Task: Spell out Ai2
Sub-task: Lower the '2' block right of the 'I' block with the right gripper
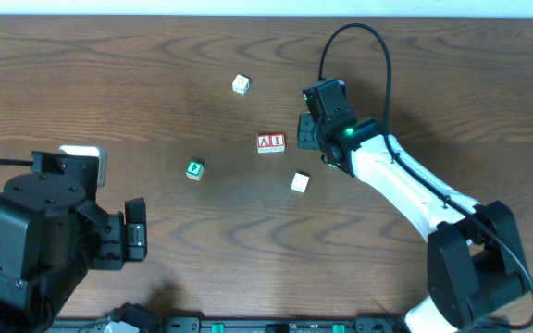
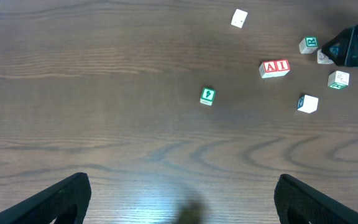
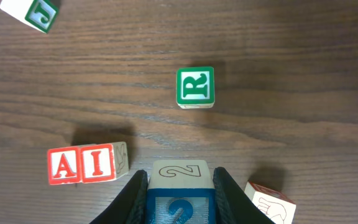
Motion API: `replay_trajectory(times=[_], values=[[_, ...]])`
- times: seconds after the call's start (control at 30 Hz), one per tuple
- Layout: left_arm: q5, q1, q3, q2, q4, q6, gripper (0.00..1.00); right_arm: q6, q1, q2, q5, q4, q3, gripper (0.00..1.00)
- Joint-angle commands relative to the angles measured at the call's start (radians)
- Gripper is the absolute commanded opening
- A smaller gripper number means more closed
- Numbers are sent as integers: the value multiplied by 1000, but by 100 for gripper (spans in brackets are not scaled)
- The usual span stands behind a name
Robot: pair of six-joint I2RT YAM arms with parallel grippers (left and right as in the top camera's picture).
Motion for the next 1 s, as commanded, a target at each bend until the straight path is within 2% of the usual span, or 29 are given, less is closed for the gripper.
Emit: replay_trajectory(times=[0.0, 0.97], values=[[-1, 2, 8, -1, -23, 14, 95, -14, 6, 32, -4, 2, 4, 19], [0, 2, 8, -1, -42, 14, 95, -16, 24, 161, -56, 51, 56, 19]])
